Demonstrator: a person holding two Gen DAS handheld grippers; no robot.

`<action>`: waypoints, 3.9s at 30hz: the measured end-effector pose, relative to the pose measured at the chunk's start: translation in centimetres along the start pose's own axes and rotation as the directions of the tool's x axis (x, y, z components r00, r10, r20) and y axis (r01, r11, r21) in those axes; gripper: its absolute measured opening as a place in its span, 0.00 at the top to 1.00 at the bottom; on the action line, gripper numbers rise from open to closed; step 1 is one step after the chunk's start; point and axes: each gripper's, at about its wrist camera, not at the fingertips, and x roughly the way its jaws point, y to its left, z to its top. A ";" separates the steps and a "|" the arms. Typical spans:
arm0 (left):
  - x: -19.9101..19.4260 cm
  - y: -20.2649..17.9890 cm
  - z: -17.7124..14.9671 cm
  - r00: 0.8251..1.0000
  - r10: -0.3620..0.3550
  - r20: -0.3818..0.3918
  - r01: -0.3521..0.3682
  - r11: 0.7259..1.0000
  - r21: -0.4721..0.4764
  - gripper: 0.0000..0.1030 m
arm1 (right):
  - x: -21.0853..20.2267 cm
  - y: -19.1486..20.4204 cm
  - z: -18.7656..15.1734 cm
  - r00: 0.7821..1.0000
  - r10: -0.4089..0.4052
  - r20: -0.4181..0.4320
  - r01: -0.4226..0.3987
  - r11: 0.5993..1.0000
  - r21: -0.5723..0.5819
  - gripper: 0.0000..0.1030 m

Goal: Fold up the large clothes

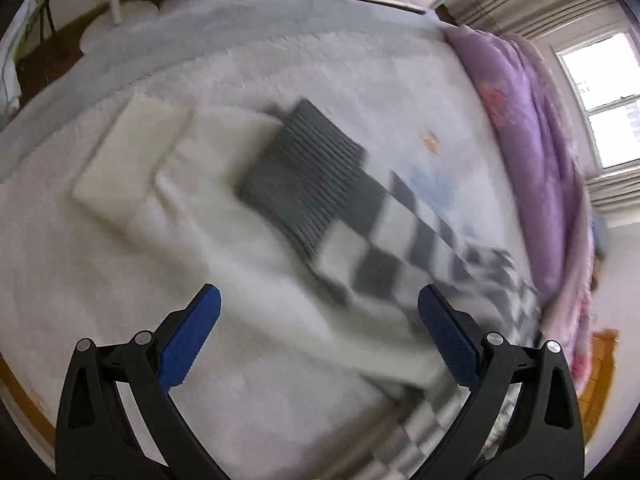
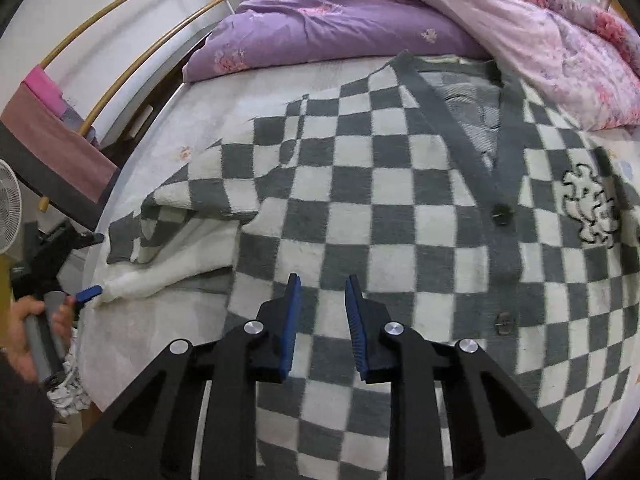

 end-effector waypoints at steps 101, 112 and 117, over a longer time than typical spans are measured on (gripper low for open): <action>11.8 -42.9 -38.0 0.977 -0.119 -0.179 0.213 0.657 0.723 0.41 | -23.1 -49.9 -0.2 0.822 -0.392 0.413 0.021 0.746 0.666 0.92; 6.1 -31.4 -23.2 0.997 -0.072 -0.021 0.070 0.808 0.585 0.41 | -16.8 -28.8 10.0 0.854 -0.018 0.519 -0.176 0.930 0.322 0.91; 4.6 -28.0 -19.9 0.998 -0.055 -0.003 0.047 0.814 0.579 0.41 | -8.7 -19.3 10.4 0.913 0.041 0.405 -0.135 0.969 0.207 0.91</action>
